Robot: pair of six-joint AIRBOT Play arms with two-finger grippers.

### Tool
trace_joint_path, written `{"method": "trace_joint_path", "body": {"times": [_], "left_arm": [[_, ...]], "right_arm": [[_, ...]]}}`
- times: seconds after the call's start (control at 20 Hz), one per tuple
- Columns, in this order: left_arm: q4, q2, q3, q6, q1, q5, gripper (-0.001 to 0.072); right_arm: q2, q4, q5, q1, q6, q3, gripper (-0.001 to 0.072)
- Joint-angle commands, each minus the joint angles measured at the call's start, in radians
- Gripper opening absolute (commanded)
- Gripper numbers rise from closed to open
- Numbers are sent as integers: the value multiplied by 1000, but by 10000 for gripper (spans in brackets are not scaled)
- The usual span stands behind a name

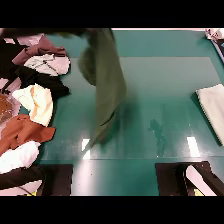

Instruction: Fold the shirts.

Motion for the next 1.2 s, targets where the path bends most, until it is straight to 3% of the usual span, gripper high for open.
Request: {"method": "trace_joint_path", "body": {"times": [0.0, 0.2, 0.35, 0.65, 1.15], "left_arm": [[44, -166, 2, -44, -131, 47, 26], [72, -253, 2, -67, -196, 126, 26], [61, -280, 3, -89, -197, 184, 26], [43, -349, 0, -42, -252, 154, 25], [26, -471, 0, 29, -385, 151, 25]], "right_arm": [[8, -135, 58, 67, -19, 1, 161], [8, -245, 92, 151, -15, 1, 161], [8, -243, 93, 126, -15, 25, 161], [0, -241, 82, 3, -13, 164, 161], [-107, -249, 123, 71, -7, 308, 161]]}}
